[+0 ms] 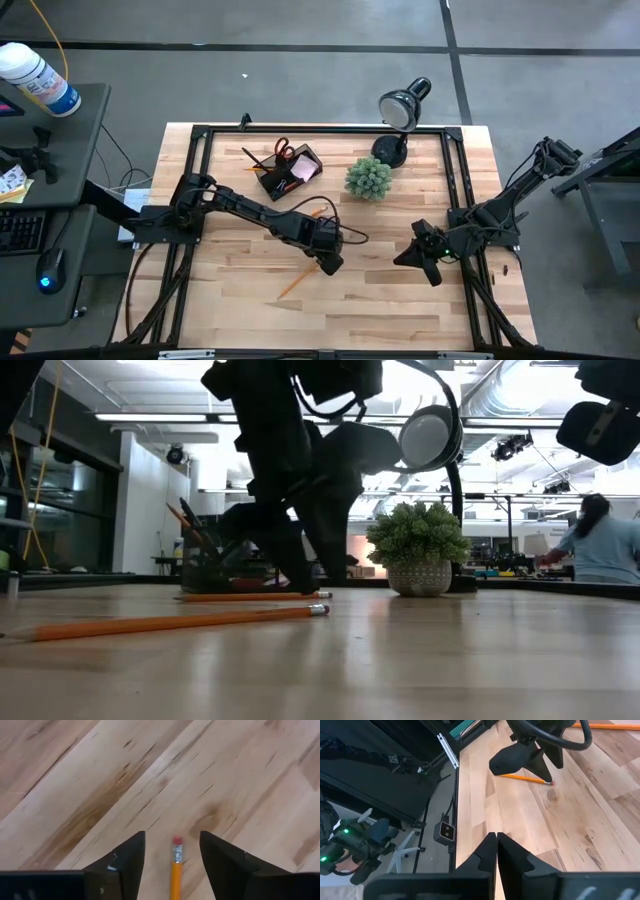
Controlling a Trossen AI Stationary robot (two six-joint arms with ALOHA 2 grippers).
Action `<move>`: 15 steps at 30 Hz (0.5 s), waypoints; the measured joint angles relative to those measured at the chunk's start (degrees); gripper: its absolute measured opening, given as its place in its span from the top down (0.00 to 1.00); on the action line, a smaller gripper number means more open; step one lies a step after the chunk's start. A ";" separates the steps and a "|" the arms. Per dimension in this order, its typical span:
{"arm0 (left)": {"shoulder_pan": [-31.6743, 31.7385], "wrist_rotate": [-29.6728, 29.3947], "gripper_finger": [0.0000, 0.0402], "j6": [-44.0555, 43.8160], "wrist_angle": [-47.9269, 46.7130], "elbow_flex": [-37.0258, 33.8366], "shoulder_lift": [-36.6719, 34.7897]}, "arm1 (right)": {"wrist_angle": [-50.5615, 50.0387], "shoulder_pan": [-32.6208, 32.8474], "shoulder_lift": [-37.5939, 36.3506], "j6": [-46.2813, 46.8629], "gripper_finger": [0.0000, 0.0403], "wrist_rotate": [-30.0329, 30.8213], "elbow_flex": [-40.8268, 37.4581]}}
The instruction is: Pick and place office supplies into organizer
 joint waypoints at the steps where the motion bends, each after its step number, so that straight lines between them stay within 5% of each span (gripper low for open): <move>1: 0.01 -0.08 0.57 0.01 0.02 -0.02 0.02 | 0.00 0.00 0.00 0.04 0.99 0.01 0.01; 15: -1.72 -1.92 0.66 1.04 1.45 -0.02 0.00 | 0.00 0.00 0.00 0.06 0.98 0.88 0.01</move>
